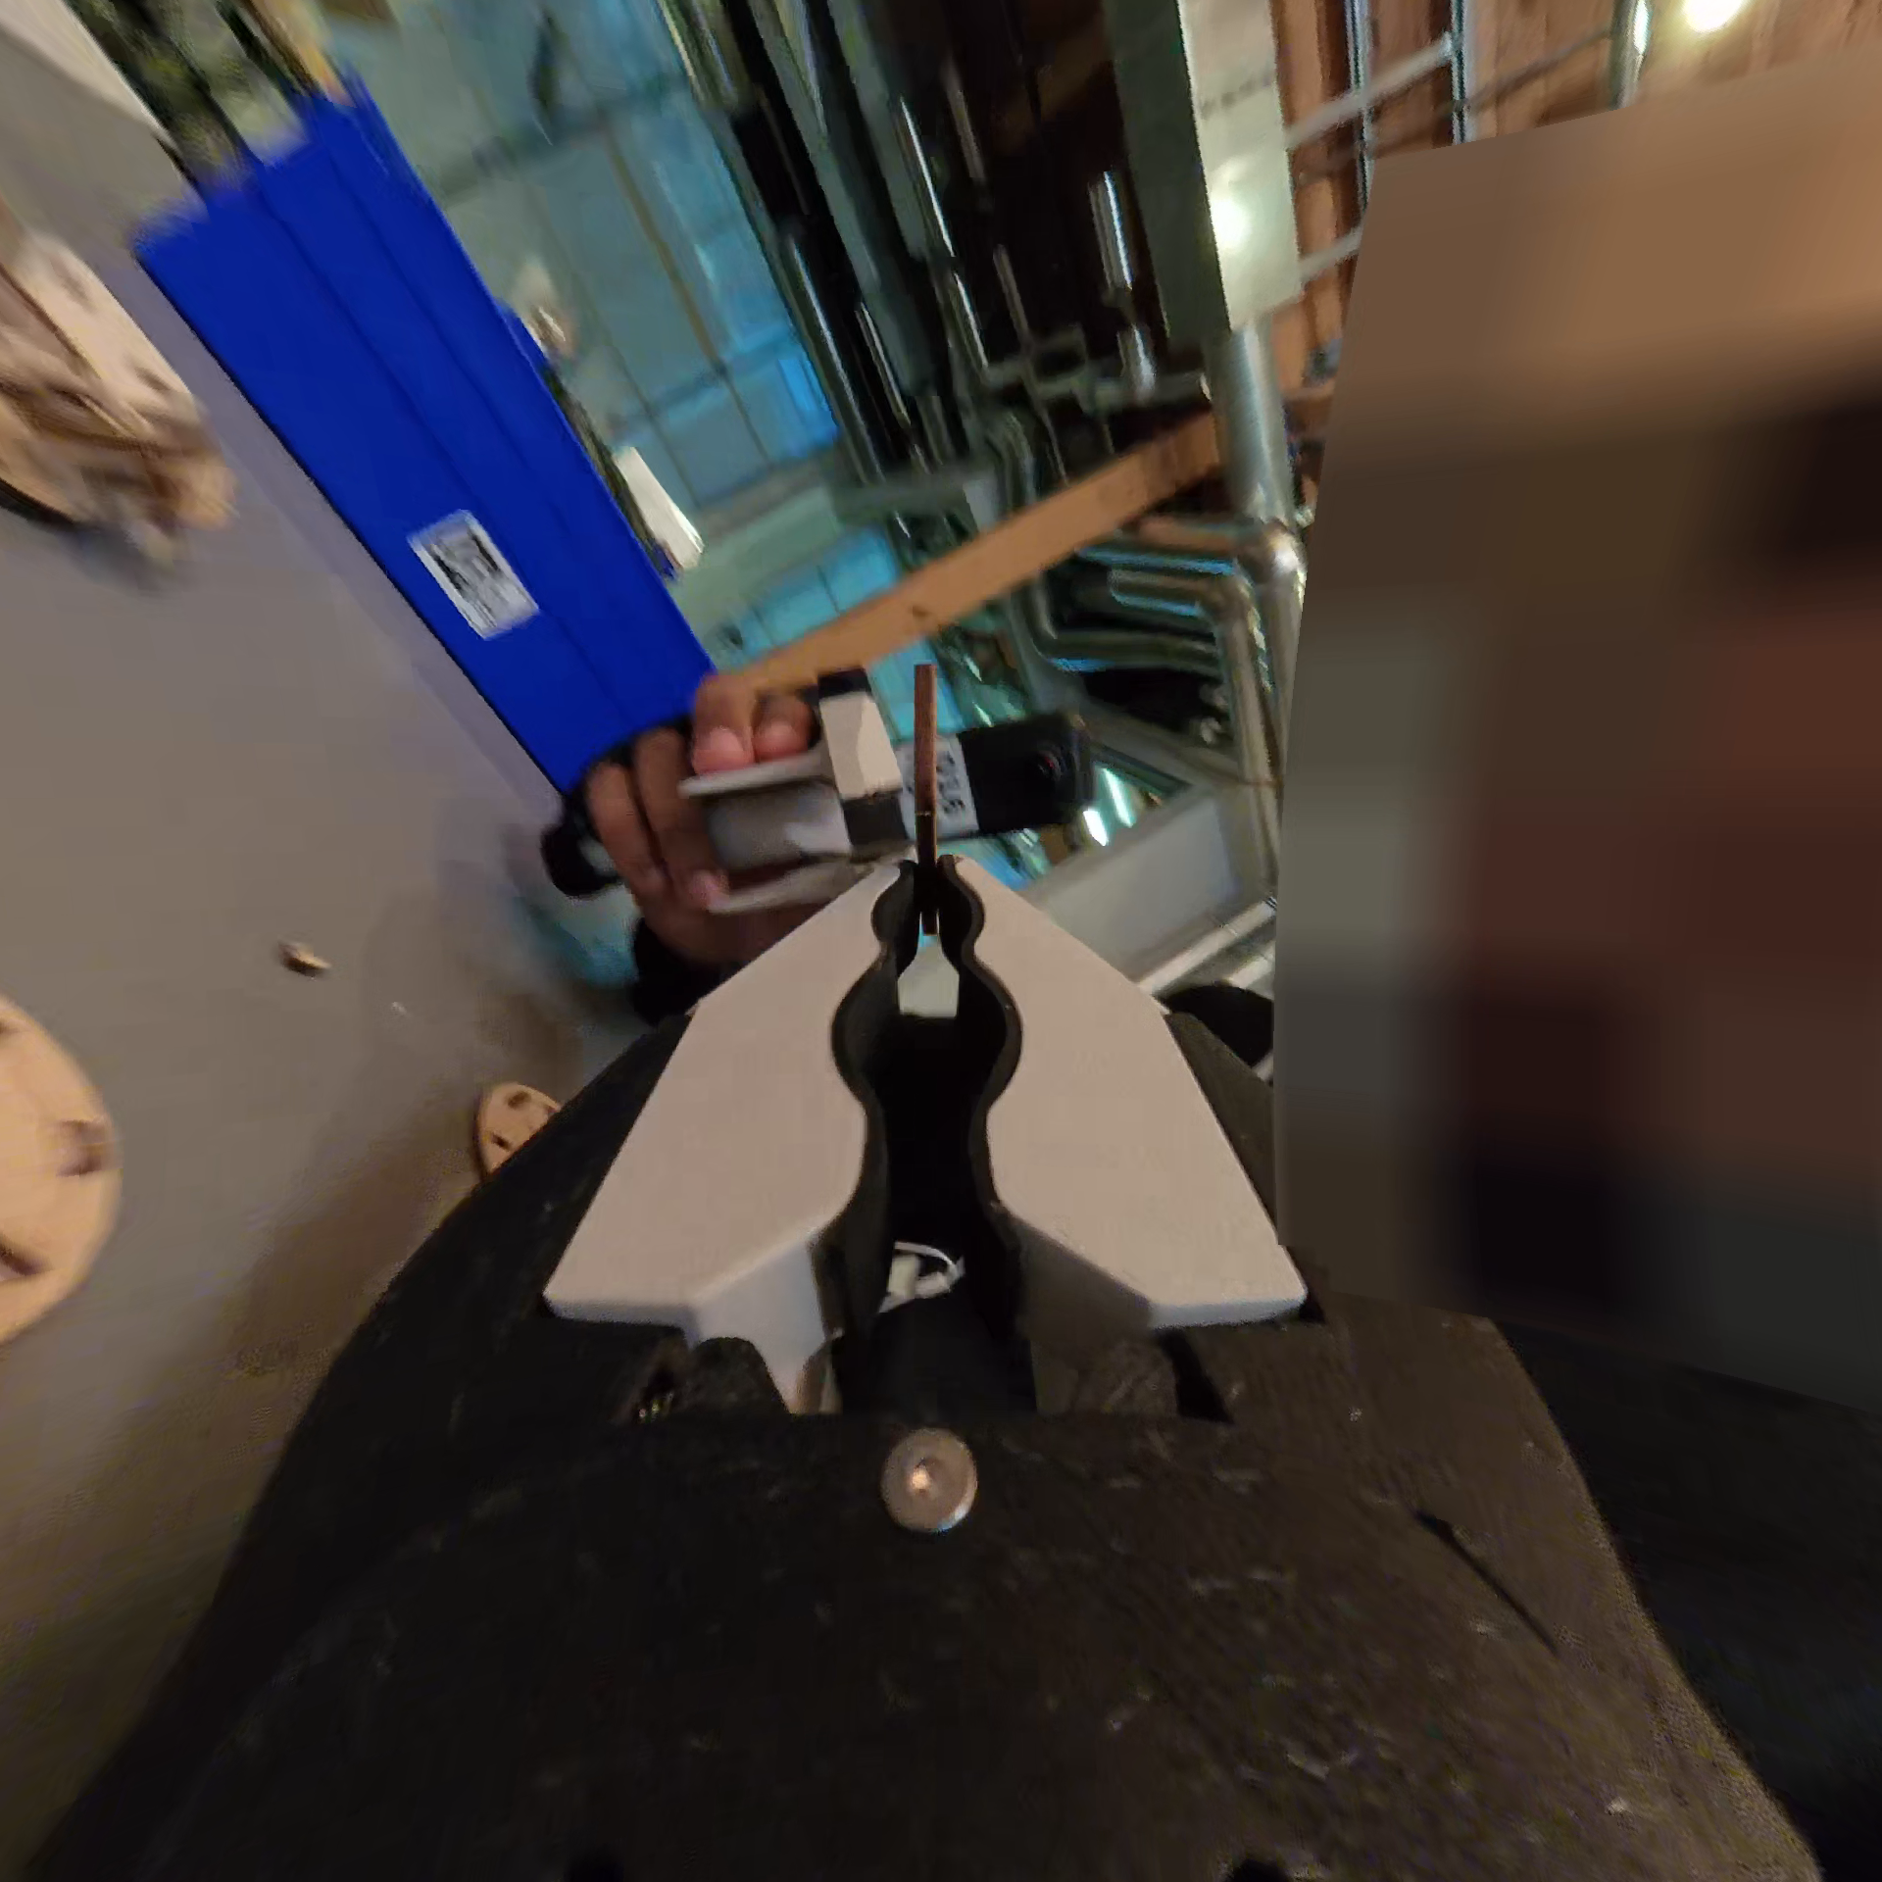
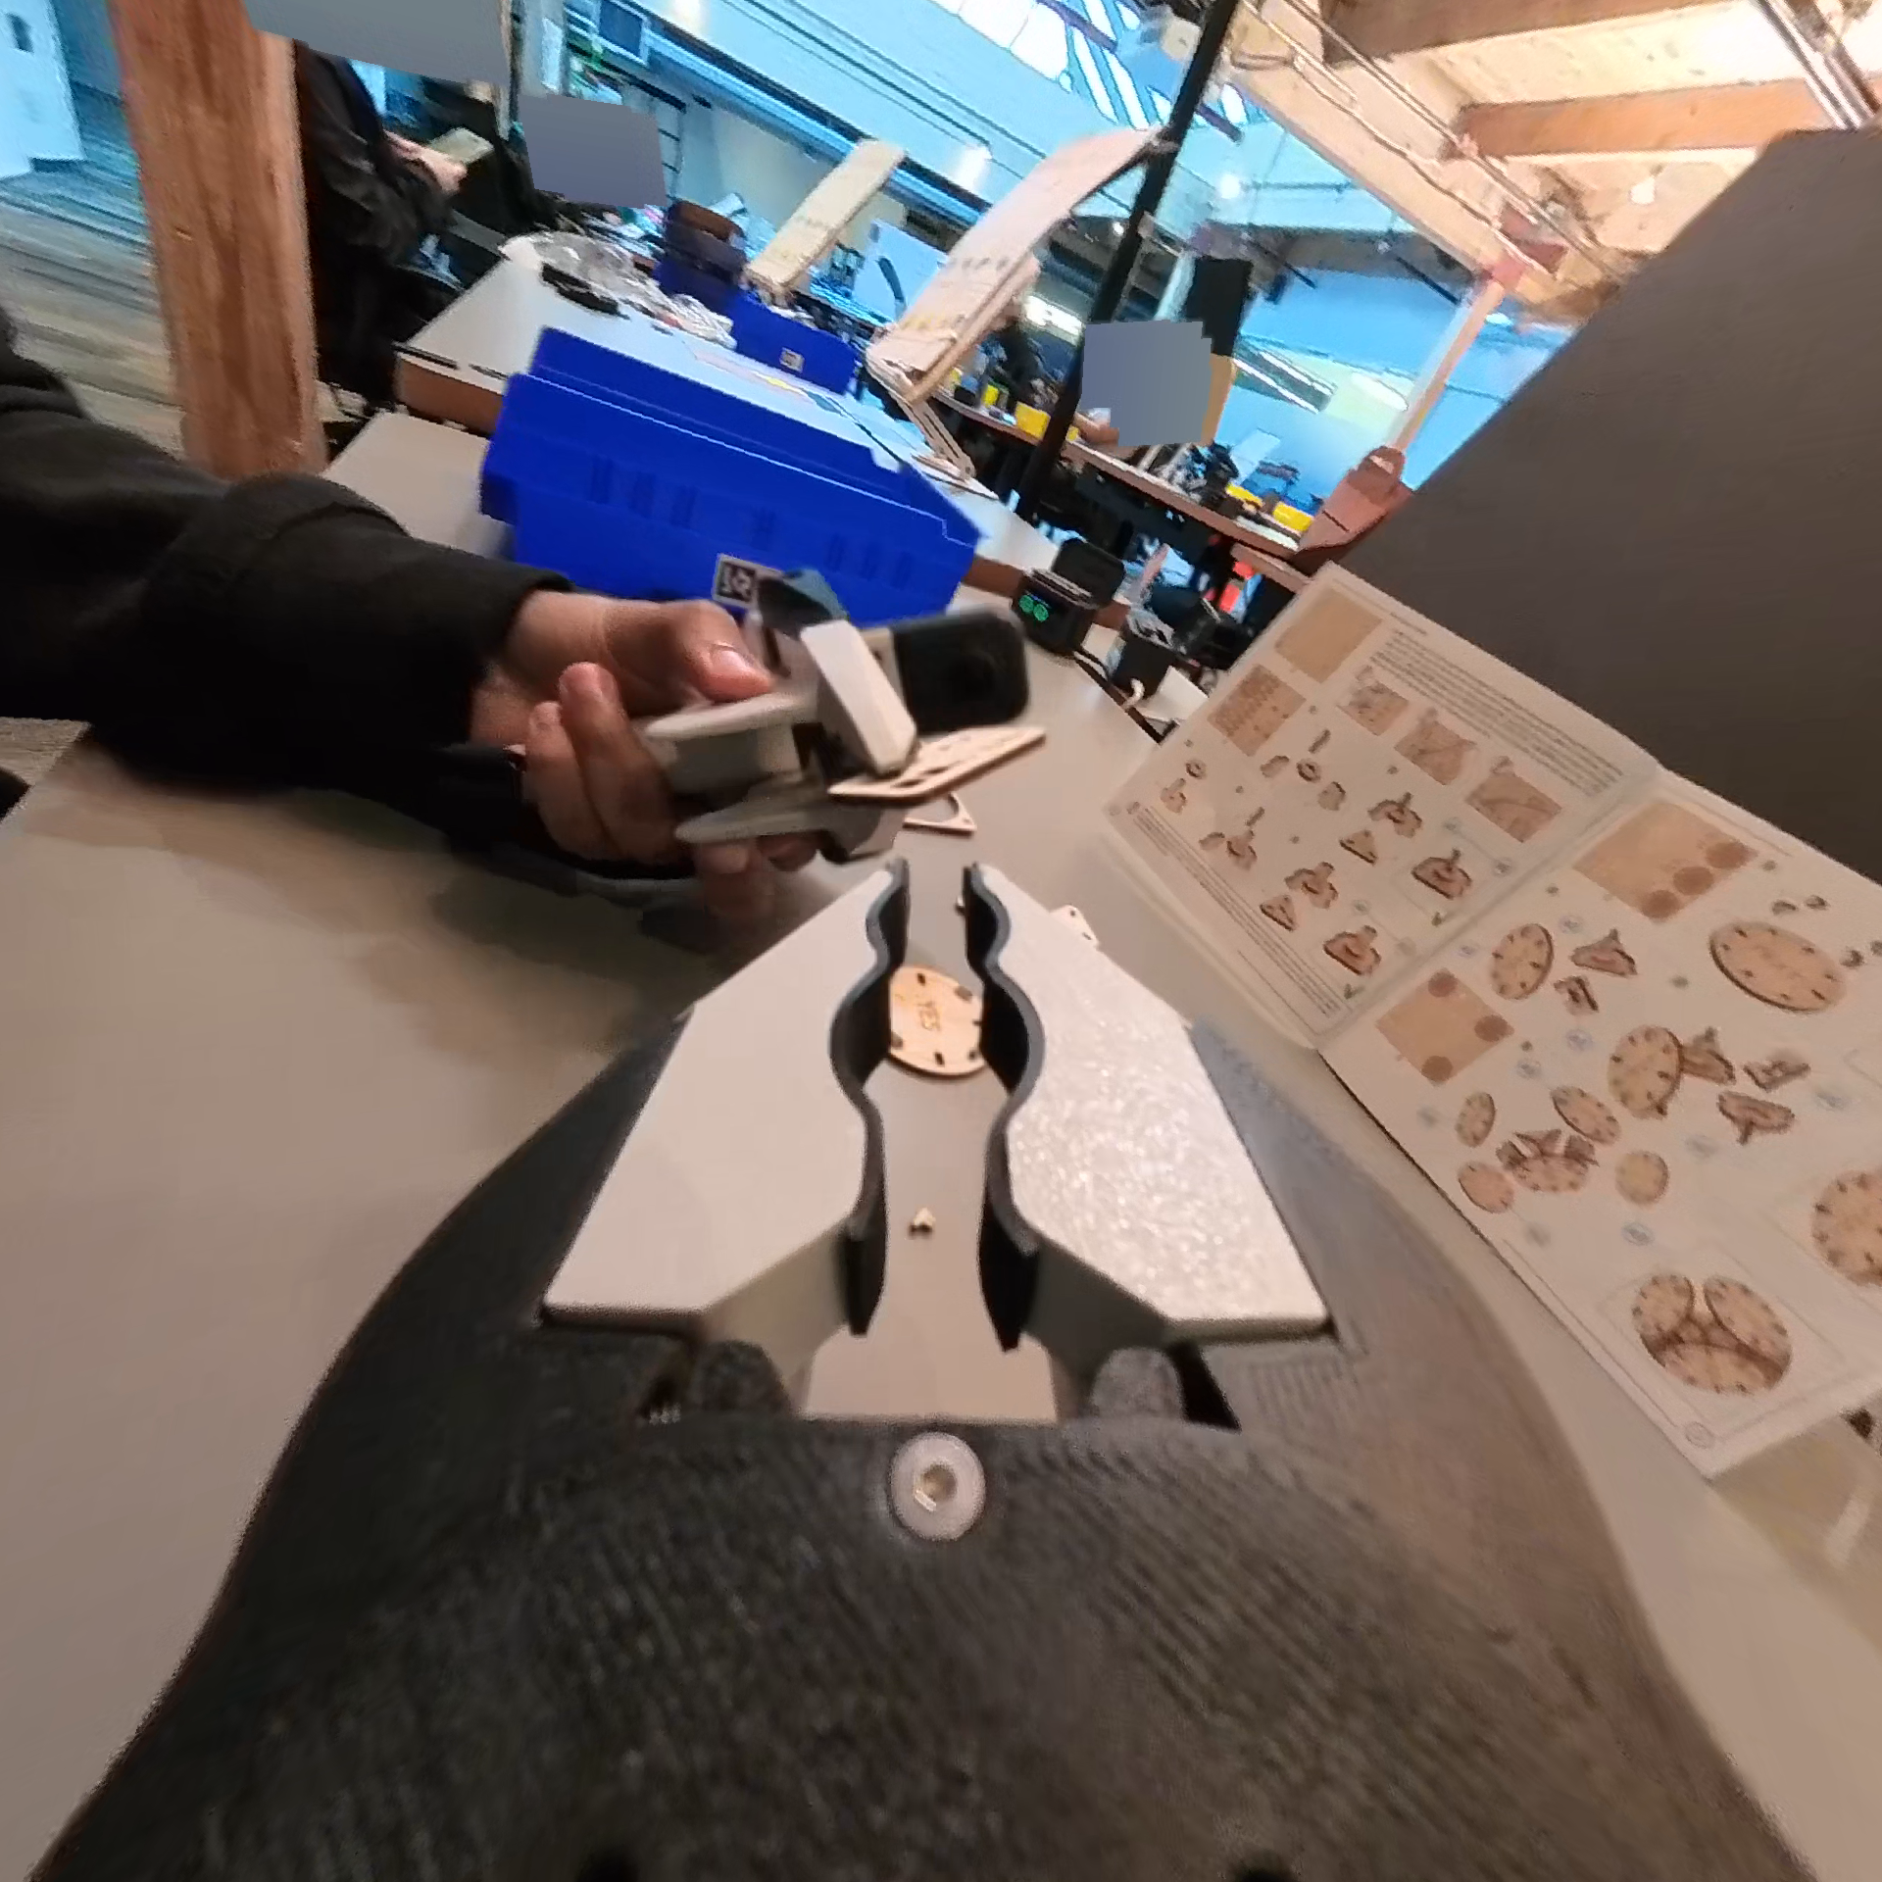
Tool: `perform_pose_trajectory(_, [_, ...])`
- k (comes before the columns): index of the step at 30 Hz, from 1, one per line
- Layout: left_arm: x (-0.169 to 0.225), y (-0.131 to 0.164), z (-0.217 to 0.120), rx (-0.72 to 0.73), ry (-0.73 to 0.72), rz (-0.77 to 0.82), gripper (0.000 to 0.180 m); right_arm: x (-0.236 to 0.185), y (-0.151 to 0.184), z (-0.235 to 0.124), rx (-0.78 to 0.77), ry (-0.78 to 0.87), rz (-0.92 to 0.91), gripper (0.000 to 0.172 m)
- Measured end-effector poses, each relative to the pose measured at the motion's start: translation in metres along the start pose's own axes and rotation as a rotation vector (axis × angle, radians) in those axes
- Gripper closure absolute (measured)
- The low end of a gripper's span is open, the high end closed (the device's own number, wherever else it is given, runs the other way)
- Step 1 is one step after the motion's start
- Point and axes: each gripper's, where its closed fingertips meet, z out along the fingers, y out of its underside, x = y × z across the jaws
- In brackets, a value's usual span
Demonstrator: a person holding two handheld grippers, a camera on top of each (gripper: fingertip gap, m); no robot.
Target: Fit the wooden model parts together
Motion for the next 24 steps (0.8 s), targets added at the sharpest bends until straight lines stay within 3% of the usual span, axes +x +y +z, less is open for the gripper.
perform_pose_trajectory(4, [-0.005, -0.026, -0.021, 0.115, -0.125, 0.108, 0.180, 0.015, 0.005, -0.003, -0.014, 0.053, 0.080, 0.162])
perform_pose_trajectory(9, [-0.027, -0.007, -0.014, -0.034, -0.318, 0.231, 0.180, 0.013, 0.005, -0.001, 0.016, -0.035, 0.341, 0.144])
perform_pose_trajectory(14, [-0.029, 0.006, -0.002, -0.086, -0.307, 0.258, 0.180, -0.004, 0.015, 0.005, -0.028, -0.220, 0.624, 0.135])
perform_pose_trajectory(17, [-0.026, 0.007, 0.002, -0.077, -0.289, 0.282, 0.180, -0.008, 0.017, 0.007, -0.040, -0.259, 0.691, 0.141])
perform_pose_trajectory(21, [-0.027, 0.009, 0.005, -0.086, -0.302, 0.306, 0.179, -0.007, 0.015, 0.004, -0.016, -0.283, 0.729, 0.168])
perform_pose_trajectory(24, [-0.027, 0.006, 0.003, -0.073, -0.306, 0.310, 0.166, -0.006, 0.017, 0.001, -0.028, -0.297, 0.771, 0.172])
